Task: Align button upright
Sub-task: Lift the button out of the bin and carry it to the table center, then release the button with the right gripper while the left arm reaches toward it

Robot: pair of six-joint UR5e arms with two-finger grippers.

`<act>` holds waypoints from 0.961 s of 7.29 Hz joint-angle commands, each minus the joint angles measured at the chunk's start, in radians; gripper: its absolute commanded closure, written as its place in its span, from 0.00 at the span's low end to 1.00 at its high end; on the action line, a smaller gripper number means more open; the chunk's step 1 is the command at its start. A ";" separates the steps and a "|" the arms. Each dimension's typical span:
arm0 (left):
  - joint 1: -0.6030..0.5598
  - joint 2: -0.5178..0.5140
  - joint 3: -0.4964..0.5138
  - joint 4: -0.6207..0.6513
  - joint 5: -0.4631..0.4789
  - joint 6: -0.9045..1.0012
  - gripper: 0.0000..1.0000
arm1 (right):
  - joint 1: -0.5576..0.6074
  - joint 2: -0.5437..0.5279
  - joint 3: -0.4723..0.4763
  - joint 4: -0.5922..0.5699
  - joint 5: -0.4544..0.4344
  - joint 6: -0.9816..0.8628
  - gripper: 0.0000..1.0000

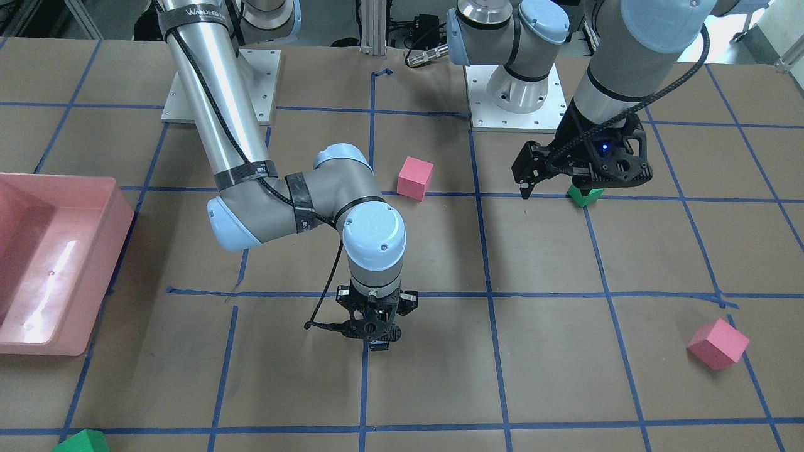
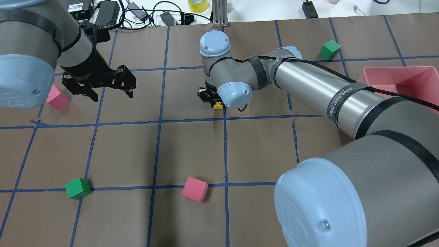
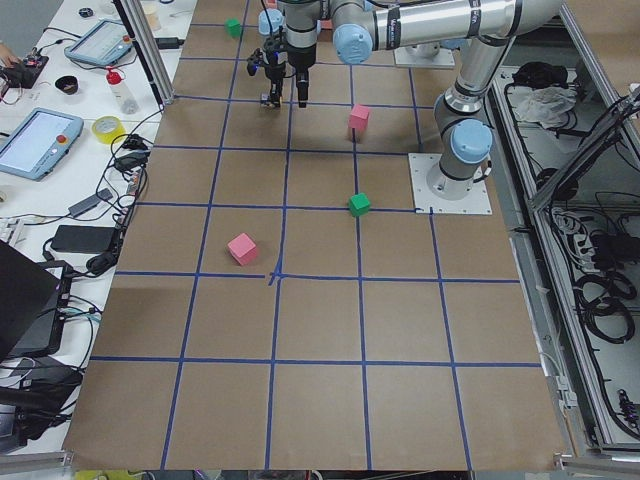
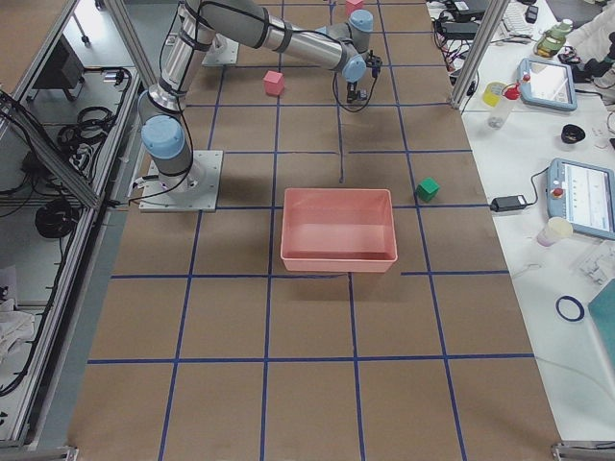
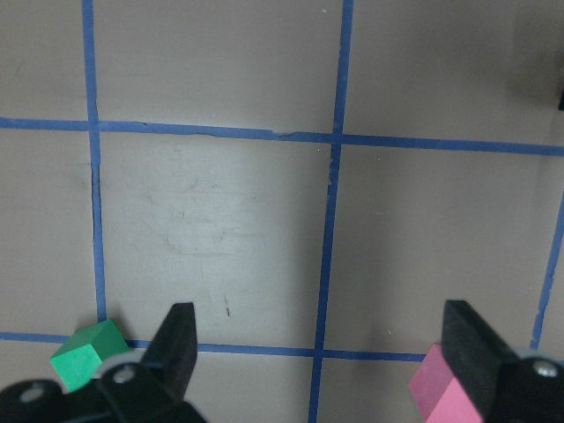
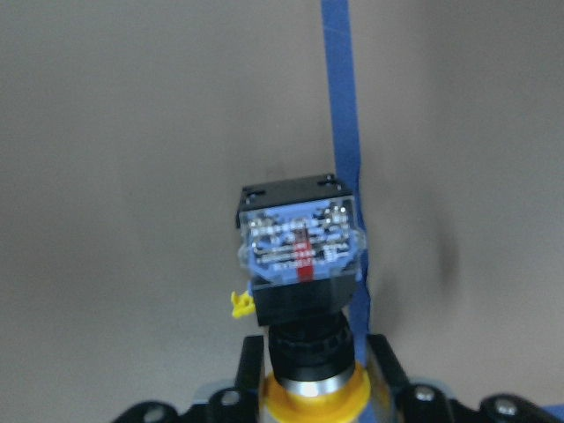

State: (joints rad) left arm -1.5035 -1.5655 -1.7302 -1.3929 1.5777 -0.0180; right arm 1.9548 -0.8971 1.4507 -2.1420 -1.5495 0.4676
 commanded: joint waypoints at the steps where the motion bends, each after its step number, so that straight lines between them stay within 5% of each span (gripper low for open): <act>1: 0.000 -0.014 -0.002 0.028 -0.001 -0.002 0.00 | 0.003 0.000 0.000 -0.018 0.000 -0.134 0.07; 4: -0.003 -0.016 -0.003 0.029 -0.001 -0.011 0.00 | 0.000 -0.063 0.013 -0.004 -0.004 -0.127 0.00; 7: -0.093 -0.027 -0.081 0.260 0.048 -0.051 0.00 | -0.072 -0.236 0.080 0.123 -0.004 -0.299 0.00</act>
State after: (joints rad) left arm -1.5586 -1.5875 -1.7651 -1.2460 1.6080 -0.0480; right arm 1.9251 -1.0619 1.4994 -2.0586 -1.5524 0.2753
